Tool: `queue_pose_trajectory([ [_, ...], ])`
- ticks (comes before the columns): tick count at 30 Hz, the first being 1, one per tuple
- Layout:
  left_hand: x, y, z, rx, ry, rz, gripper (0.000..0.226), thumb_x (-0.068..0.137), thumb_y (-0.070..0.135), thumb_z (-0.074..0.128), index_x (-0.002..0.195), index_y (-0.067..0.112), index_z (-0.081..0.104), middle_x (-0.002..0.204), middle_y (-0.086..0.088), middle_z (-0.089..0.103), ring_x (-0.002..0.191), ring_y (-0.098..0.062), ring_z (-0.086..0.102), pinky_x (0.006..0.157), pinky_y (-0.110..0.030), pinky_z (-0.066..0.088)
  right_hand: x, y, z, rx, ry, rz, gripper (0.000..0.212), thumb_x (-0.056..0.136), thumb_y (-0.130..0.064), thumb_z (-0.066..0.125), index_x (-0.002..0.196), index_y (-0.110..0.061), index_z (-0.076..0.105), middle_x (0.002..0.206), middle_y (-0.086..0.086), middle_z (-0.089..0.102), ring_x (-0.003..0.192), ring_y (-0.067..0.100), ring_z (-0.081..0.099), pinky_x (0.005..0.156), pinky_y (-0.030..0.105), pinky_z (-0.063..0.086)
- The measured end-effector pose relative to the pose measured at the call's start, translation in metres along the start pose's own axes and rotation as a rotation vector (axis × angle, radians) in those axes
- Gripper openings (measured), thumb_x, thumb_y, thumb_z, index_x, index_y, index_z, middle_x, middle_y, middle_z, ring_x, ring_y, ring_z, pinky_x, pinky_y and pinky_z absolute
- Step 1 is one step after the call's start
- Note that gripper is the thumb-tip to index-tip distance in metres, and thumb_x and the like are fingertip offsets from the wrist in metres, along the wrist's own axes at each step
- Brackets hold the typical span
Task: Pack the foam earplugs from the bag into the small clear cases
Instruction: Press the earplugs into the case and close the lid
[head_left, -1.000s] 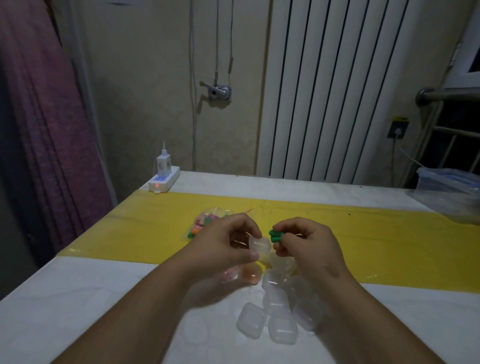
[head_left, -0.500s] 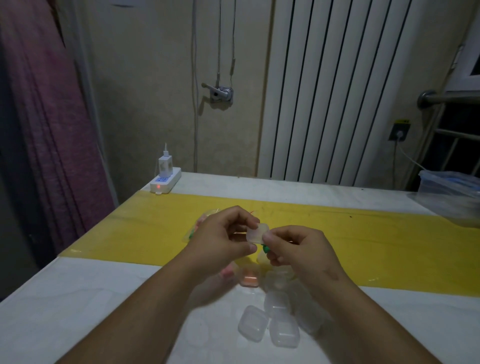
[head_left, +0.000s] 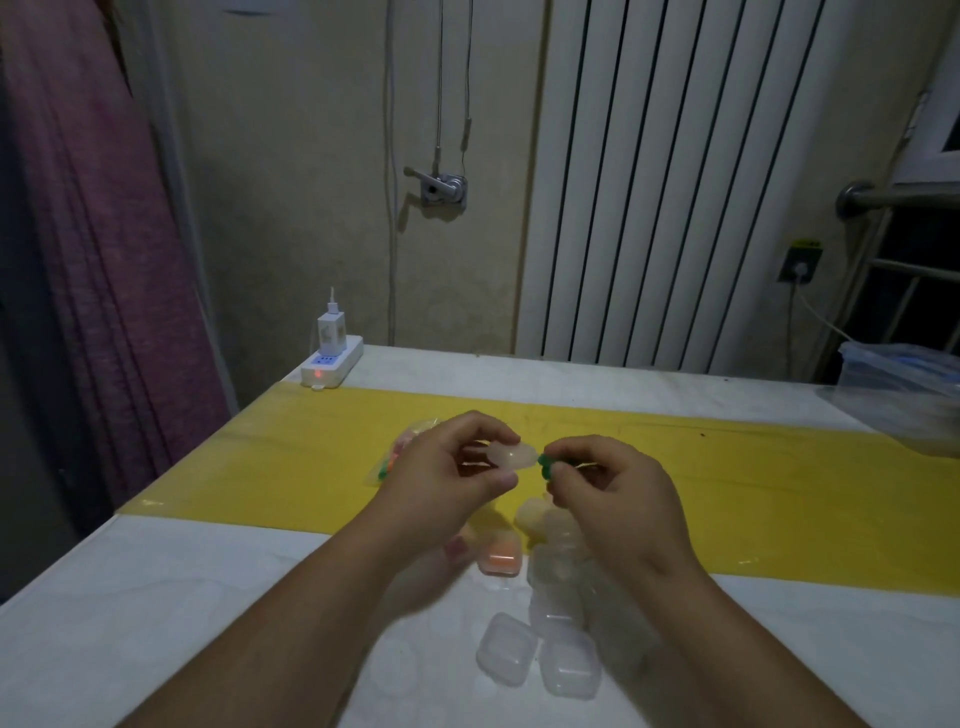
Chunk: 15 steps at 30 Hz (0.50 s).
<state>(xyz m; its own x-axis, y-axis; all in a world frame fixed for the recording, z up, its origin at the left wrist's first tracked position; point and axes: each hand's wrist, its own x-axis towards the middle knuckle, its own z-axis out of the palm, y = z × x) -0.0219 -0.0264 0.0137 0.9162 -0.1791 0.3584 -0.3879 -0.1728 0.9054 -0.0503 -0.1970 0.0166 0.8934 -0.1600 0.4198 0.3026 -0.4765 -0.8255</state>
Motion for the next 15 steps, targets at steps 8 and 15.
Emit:
queue_pose_trajectory([
  [8,-0.001,0.001,0.001,-0.12,-0.013,0.037,0.034,0.078,-0.012,0.069,0.095,0.017,0.068,0.099,0.008,0.072,0.093,-0.006,0.068,0.078,-0.025,0.053,-0.004,-0.012,0.002,0.339,-0.118,0.188,0.018,0.088,-0.02,0.069,0.077,-0.009,0.077,0.072,0.009,0.073,0.06,0.014,0.065,0.065,0.036,0.058],
  [15,-0.001,0.001,0.002,-0.111,0.004,0.087,0.026,0.077,-0.004,0.076,0.097,0.011,0.068,0.102,0.001,0.071,0.093,-0.012,0.069,0.08,-0.025,0.055,-0.005,-0.01,0.003,0.303,-0.115,0.17,0.017,0.088,-0.022,0.069,0.076,-0.012,0.077,0.068,0.006,0.071,0.059,0.012,0.062,0.065,0.036,0.056],
])
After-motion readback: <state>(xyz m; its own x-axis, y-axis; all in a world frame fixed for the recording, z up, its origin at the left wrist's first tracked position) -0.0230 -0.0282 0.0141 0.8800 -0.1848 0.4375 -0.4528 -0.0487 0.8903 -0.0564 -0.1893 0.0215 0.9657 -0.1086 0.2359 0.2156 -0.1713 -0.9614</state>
